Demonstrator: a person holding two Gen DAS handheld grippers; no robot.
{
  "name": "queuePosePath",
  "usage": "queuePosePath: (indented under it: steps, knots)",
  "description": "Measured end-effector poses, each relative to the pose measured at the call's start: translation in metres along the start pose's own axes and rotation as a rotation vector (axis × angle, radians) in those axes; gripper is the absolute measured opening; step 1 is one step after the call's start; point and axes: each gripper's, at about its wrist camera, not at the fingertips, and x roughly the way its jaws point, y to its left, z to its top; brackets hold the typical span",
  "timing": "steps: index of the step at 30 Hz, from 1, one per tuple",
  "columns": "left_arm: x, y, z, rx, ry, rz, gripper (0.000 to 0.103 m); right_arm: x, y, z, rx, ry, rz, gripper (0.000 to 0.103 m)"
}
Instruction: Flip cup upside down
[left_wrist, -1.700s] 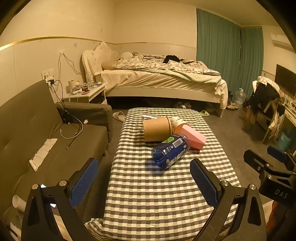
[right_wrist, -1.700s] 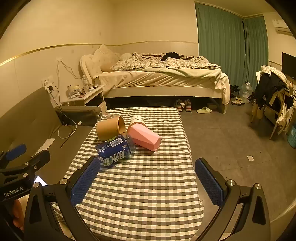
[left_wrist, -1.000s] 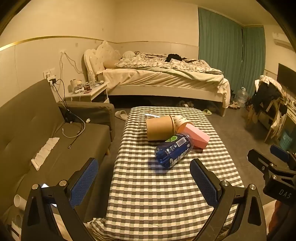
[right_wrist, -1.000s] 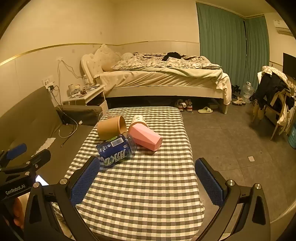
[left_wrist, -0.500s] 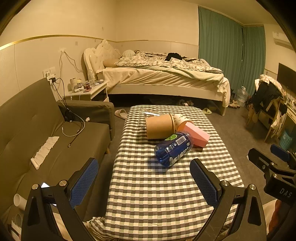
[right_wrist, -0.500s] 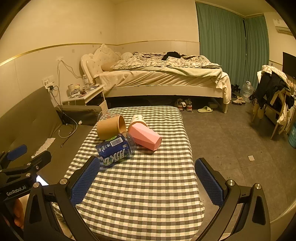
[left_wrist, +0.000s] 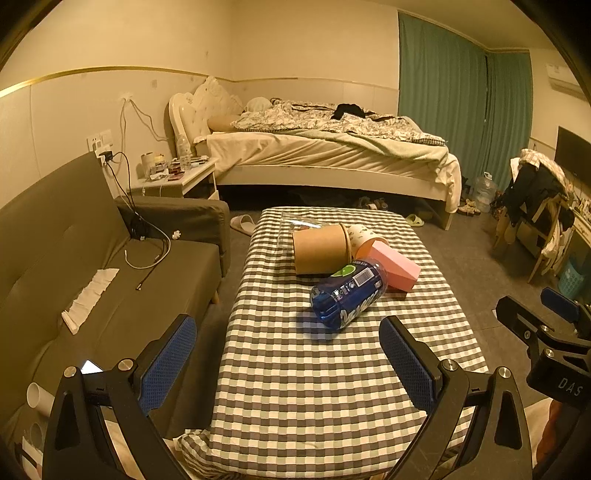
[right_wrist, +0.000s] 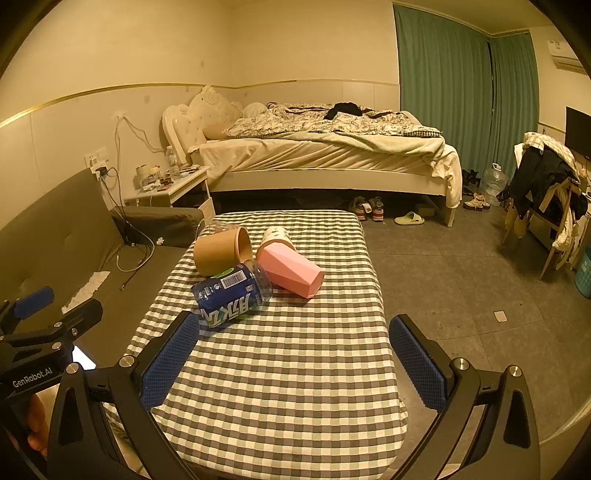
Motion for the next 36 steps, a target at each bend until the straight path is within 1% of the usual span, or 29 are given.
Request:
queuePosePath:
  steps: [27,36]
  knots:
    - [0.0006,0.0008,-0.0024,-0.001,0.006,-0.001,0.102,0.0011,0.0005,-0.0029,-0.003,0.005,-0.001,0.103]
    - [0.0026,-0.0016,-0.0061,0.005,0.016,0.000,0.102,0.0074,0.0017,-0.0042,-0.011,0.018,0.000,0.103]
